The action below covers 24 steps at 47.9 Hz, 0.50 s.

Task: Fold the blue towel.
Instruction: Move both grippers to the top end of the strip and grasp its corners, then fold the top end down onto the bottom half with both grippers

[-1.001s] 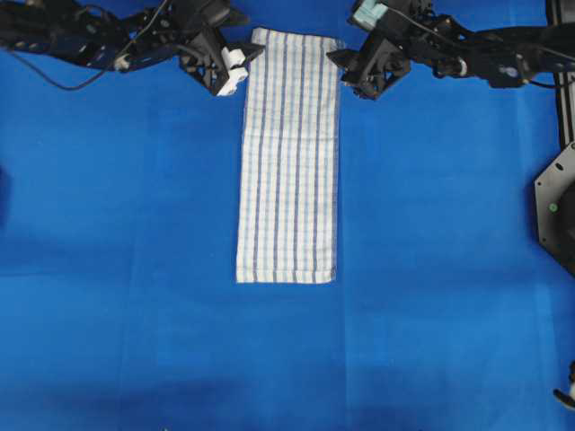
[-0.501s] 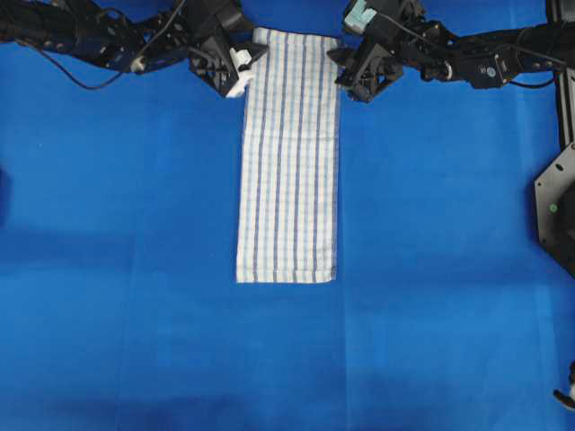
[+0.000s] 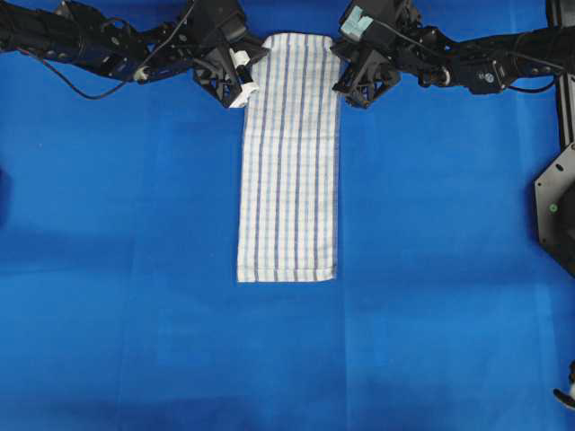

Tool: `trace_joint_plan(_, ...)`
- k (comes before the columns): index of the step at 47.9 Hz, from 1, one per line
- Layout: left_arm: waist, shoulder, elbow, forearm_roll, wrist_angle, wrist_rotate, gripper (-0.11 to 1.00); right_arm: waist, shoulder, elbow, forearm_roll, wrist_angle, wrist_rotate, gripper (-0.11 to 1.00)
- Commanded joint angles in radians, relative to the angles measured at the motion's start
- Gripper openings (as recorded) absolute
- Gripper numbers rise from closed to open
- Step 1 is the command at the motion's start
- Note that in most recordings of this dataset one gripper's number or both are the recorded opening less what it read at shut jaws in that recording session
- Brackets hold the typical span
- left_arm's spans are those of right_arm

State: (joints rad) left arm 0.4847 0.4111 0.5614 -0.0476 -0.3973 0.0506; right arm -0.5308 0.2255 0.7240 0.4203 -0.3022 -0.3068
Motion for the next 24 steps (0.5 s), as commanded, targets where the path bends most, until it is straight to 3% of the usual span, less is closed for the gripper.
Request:
trace_joint_plan(1, -0.008, -0.041, 0.000, 0.002, 0.000, 0.002, 0.05, 0.005, -0.020, -0.015, 0.003, -0.005, 0.000, 0.04)
trace_joint_plan(24, -0.034, -0.236, 0.072, 0.006, 0.058, 0.002, 0.05, 0.040, -0.189, 0.051, 0.003, 0.021, 0.002, 0.04)
